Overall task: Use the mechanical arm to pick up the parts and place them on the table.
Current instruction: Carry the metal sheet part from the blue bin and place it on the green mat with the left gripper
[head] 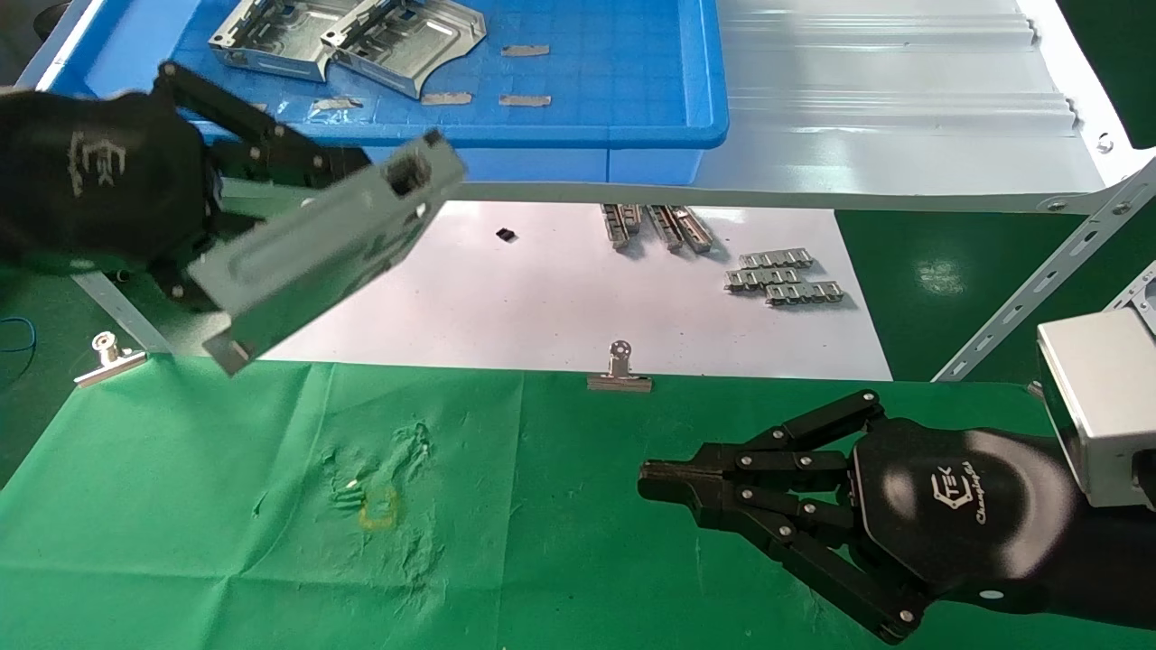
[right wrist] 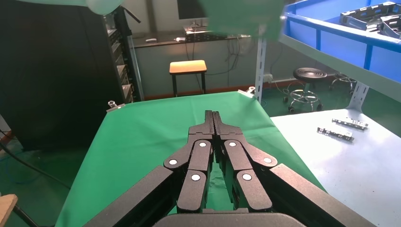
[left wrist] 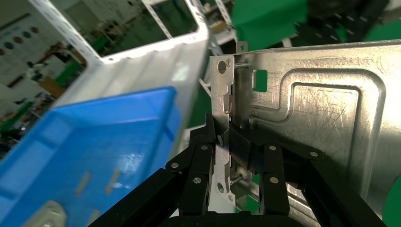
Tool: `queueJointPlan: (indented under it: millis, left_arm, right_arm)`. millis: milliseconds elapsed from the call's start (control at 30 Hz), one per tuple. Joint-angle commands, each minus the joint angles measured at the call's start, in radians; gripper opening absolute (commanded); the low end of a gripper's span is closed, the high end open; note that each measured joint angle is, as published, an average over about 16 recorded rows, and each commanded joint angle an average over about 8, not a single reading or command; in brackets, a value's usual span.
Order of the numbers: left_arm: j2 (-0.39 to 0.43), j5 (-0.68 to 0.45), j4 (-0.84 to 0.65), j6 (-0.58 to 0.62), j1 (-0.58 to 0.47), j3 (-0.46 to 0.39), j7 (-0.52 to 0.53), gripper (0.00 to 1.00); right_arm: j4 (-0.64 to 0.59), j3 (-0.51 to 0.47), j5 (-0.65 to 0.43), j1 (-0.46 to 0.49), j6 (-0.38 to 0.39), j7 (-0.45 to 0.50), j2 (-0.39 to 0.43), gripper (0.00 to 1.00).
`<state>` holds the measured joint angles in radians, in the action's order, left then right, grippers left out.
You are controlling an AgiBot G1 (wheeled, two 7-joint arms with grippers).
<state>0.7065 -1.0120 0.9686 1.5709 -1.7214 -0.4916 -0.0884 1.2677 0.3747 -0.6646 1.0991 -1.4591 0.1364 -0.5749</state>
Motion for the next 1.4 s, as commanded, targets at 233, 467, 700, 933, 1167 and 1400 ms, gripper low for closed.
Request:
queueJointPlan:
  millis: [233, 467, 700, 933, 1167, 1400]
  left_arm:
    - [-0.103, -0.030, 0.108, -0.015, 0.067, -0.077, -0.055, 0.00]
    - [-0.165, -0.150, 0.239, -0.147, 0.165, -0.110, -0.075, 0.00]
    - [-0.198, -0.240, 0.373, -0.319, 0.291, -0.130, -0.048, 0.00]
    - [-0.181, -0.320, 0.386, -0.413, 0.359, -0.160, -0.044, 0.00]
    - [-0.154, -0.388, 0.389, -0.476, 0.392, -0.185, -0.026, 0.00]
    - [-0.104, -0.480, 0.390, -0.574, 0.432, -0.211, -0.035, 0.00]
  right_arm:
    - [0.000, 0.000, 0.000, 0.000, 0.000, 0.000, 0.000, 0.00]
    - [0.000, 0.000, 0.000, 0.000, 0.000, 0.000, 0.000, 0.00]
    - [0.000, 0.000, 0.000, 0.000, 0.000, 0.000, 0.000, 0.00]
    - [0.000, 0.000, 0.000, 0.000, 0.000, 0.000, 0.000, 0.00]
    - [0.000, 0.000, 0.000, 0.000, 0.000, 0.000, 0.000, 0.00]
    - [0.000, 0.000, 0.000, 0.000, 0.000, 0.000, 0.000, 0.00]
